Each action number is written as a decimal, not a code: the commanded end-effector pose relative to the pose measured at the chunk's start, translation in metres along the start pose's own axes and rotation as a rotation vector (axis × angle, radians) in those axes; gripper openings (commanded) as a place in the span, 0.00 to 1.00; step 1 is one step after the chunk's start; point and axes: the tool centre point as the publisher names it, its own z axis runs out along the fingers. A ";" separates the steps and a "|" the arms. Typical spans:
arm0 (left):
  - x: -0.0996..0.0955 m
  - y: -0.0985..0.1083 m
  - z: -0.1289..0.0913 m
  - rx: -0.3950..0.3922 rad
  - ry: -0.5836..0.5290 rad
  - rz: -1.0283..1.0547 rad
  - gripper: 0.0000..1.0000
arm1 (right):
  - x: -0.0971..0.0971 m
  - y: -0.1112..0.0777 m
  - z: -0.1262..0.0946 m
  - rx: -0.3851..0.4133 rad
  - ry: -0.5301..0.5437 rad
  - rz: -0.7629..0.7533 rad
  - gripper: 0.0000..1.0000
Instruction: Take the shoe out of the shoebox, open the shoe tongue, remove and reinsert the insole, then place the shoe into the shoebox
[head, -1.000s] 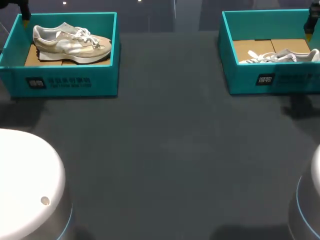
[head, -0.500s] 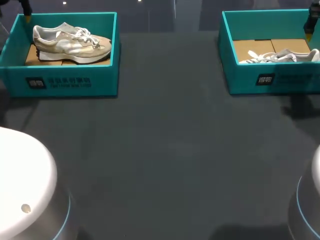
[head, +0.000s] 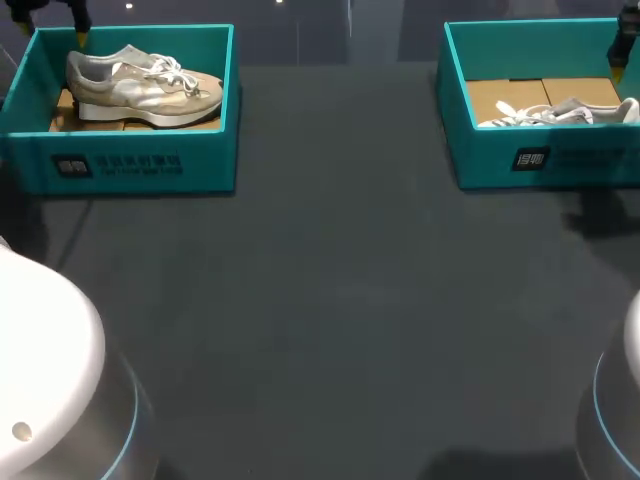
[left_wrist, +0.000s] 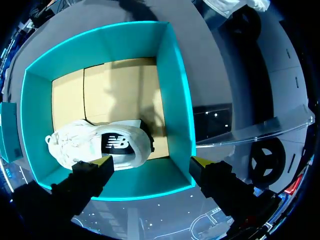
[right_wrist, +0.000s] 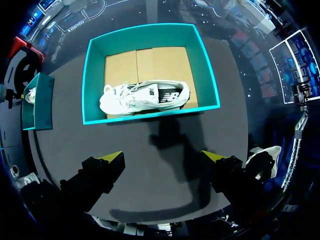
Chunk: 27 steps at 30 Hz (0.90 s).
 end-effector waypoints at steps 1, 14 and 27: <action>-0.003 0.010 0.013 0.032 0.009 0.001 1.00 | 0.000 0.000 0.000 0.000 -0.001 0.001 1.00; -0.017 0.006 0.047 0.037 0.037 -0.015 0.94 | 0.000 0.000 0.000 0.000 -0.001 0.001 1.00; -0.018 -0.001 0.072 0.051 0.083 -0.069 0.86 | 0.000 0.000 0.000 0.000 -0.001 0.001 1.00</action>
